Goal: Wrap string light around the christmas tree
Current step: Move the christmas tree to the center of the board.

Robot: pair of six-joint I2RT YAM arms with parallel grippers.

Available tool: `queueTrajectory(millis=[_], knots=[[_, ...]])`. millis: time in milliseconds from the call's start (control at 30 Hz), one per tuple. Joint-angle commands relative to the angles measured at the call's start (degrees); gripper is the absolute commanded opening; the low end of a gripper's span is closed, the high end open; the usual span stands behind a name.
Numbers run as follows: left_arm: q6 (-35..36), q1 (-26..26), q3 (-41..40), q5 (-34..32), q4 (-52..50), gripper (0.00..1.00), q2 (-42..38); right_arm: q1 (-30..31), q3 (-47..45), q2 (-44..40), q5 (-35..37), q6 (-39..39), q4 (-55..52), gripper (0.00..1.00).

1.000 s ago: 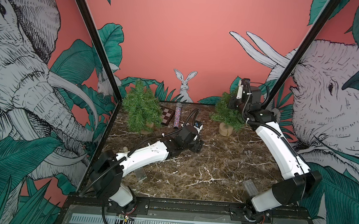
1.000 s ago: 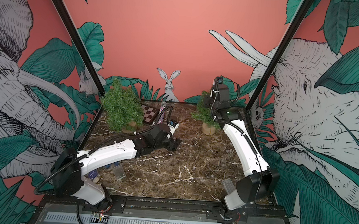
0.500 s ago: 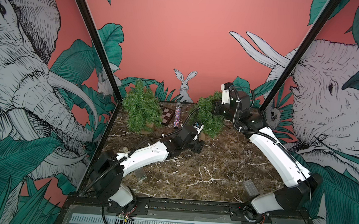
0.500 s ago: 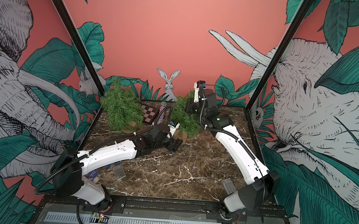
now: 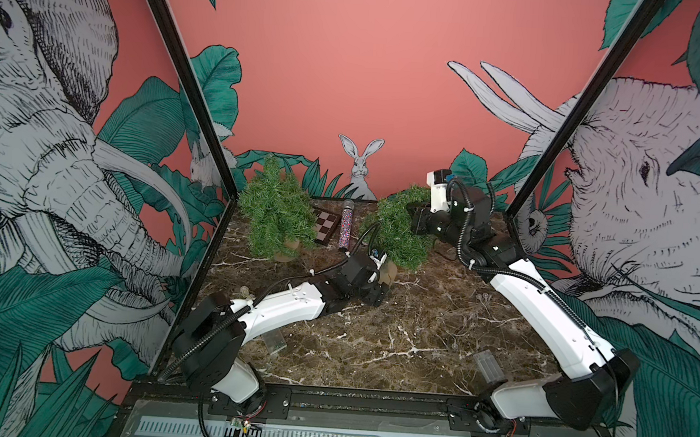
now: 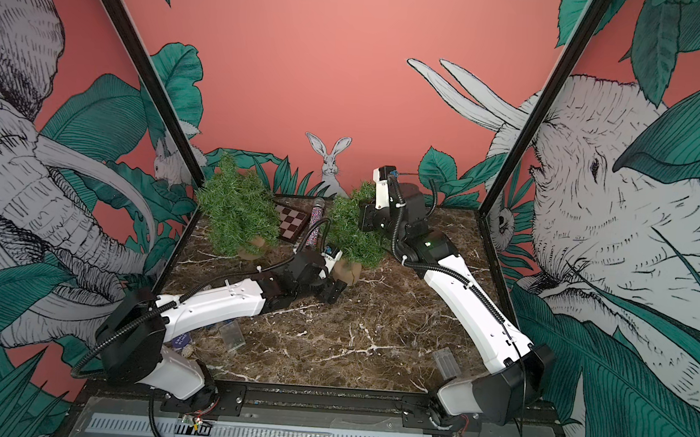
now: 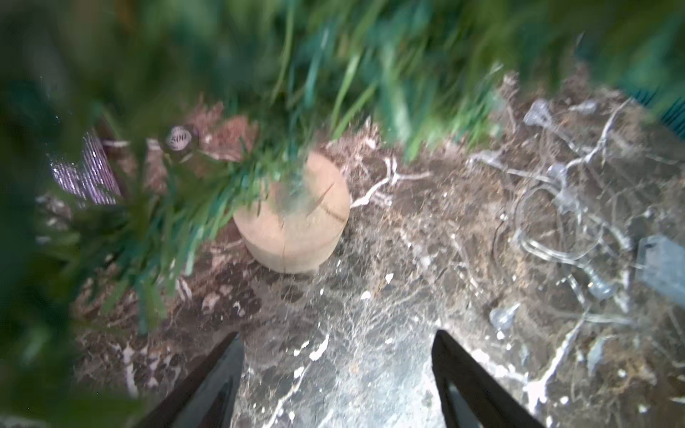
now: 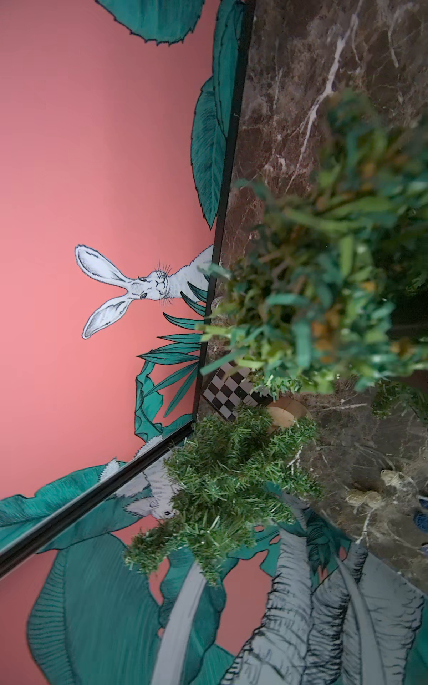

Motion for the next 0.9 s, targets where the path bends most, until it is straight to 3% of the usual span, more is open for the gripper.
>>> queueTrajectory(millis=[0,367,533,633,733,867], knots=[[-1.05,0.38,-2.29,0.22,3.98,0.81,-3.21,0.25,2.24,-1.58,-2.91,-1.24,-1.8,0.19],[-0.97,0.73,-4.16,0.8,5.04,0.81,-3.4,0.41,0.34,-5.8,-9.41,1.03,-7.74,0.55],[-0.39,0.82,-3.97,0.79,5.26,0.8,-3.35,0.36,1.07,-7.99,-15.99,2.04,-12.57,0.66],[-0.05,0.82,-3.56,1.05,4.66,0.8,-3.4,-0.31,-1.95,-12.34,-14.7,2.42,-15.47,0.68],[0.22,0.73,-3.37,1.35,3.7,0.8,-3.89,-3.89,-7.25,-17.25,-13.33,3.95,-18.09,0.68],[1.12,-0.59,-2.89,-1.74,0.53,0.8,-4.79,-14.89,-18.34,-22.35,-13.69,8.72,-18.85,0.67]])
